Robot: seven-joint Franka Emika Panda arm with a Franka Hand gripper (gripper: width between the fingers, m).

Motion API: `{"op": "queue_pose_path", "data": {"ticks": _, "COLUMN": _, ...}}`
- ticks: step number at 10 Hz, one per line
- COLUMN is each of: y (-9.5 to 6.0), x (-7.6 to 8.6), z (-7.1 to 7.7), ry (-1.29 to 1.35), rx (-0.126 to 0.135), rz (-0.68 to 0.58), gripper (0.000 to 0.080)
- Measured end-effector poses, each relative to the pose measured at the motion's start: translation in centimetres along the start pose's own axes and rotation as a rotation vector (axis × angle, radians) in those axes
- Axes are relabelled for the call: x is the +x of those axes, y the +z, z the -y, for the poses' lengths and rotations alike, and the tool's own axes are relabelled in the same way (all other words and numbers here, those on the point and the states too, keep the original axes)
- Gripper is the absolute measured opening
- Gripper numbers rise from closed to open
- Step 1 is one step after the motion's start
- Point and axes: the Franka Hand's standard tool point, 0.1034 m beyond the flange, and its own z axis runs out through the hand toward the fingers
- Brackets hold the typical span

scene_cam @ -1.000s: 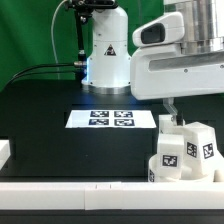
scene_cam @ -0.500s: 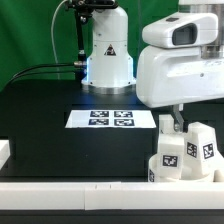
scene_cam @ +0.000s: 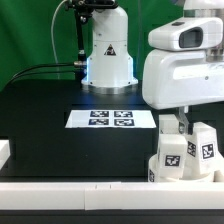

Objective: Assemble stool

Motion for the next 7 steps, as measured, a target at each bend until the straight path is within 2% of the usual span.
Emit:
{"op": "queue_pose_path", "data": {"ticks": 4, "y": 0.06, "x": 0.51, "z": -0.21, "ry": 0.027, "rx": -0.011, "rz": -0.027, "gripper": 0.0649}}
{"op": "queue_pose_path", "data": {"ticks": 7, "y": -0.71, "x": 0.75, "z": -0.45, "ry": 0.178, "rx": 0.001, "rz": -0.022, "gripper": 0.0649}}
